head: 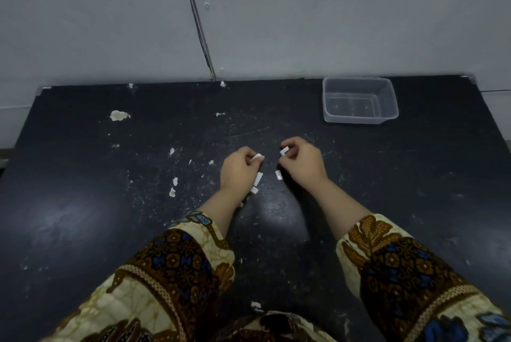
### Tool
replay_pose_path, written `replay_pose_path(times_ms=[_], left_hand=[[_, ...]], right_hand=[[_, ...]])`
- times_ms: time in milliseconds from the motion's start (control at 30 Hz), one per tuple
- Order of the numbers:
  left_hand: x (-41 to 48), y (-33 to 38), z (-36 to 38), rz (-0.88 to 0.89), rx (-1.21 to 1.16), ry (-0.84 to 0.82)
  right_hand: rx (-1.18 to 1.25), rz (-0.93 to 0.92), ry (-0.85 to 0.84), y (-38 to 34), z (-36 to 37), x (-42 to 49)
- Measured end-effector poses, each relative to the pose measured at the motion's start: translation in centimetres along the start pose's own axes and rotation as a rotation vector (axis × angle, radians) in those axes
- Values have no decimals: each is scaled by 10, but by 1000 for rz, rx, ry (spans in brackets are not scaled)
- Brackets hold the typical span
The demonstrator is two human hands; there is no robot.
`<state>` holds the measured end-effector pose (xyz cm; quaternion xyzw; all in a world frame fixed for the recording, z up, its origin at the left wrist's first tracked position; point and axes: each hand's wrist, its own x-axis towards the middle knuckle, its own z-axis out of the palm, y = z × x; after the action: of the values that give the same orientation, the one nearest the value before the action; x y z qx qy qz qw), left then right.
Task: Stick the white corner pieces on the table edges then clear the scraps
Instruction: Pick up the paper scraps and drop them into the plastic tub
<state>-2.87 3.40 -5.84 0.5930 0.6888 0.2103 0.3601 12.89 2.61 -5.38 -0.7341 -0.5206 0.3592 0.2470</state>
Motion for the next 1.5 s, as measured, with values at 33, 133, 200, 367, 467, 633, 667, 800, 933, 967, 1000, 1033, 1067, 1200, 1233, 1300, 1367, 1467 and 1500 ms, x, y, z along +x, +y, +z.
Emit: replay_pose_path(times_ms=[33, 133, 200, 367, 467, 633, 667, 800, 933, 967, 1000, 1033, 1067, 1200, 1233, 1300, 1367, 1467, 1500], left_hand=[[3, 4, 0, -1, -29, 2], [12, 16, 1, -3, -114, 0], [19, 25, 2, 5, -151, -2], [33, 43, 6, 27, -175, -26], [36, 44, 8, 25, -172, -38], [36, 31, 9, -5, -165, -55], [35, 26, 8, -10, -143, -56], [27, 2, 4, -34, -45, -38], [19, -13, -1, -84, -83, -20], [17, -15, -2, -93, -90, -18], [15, -16, -4, -99, -94, -13], [13, -17, -5, -102, -99, -8], [12, -18, -5, -104, -105, -8], [5, -19, -5, -98, -121, -16], [4, -19, -5, -95, -131, -17], [1, -20, -4, -99, -168, -13], [-1, -22, -4, -112, -193, -3], [-3, -24, -6, -135, -207, -5], [-4, -25, -6, -141, -212, -10]], right_hand=[[59, 13, 70, -1, -7, 7], [168, 50, 247, -7, -34, 32], [166, 76, 329, -10, -53, 48], [131, 216, 474, -5, -89, 84], [110, 279, 459, -1, -95, 92], [-36, 40, 522, 5, -81, 76], [-86, -44, 516, 7, -76, 69], [-112, -257, 214, 18, -38, 40], [-188, -218, -167, 24, -11, 15], [-197, -222, -192, 24, -8, 11], [-207, -226, -208, 24, -8, 7], [-227, -232, -221, 24, -8, 4], [-257, -237, -229, 25, -8, 2], [-344, -266, -176, 23, -5, -7], [-347, -267, -153, 23, -4, -9], [-350, -251, -131, 22, 0, -11], [-364, -231, -137, 21, 3, -12], [-409, -220, -147, 16, 7, -13], [-427, -216, -148, 13, 7, -13]])
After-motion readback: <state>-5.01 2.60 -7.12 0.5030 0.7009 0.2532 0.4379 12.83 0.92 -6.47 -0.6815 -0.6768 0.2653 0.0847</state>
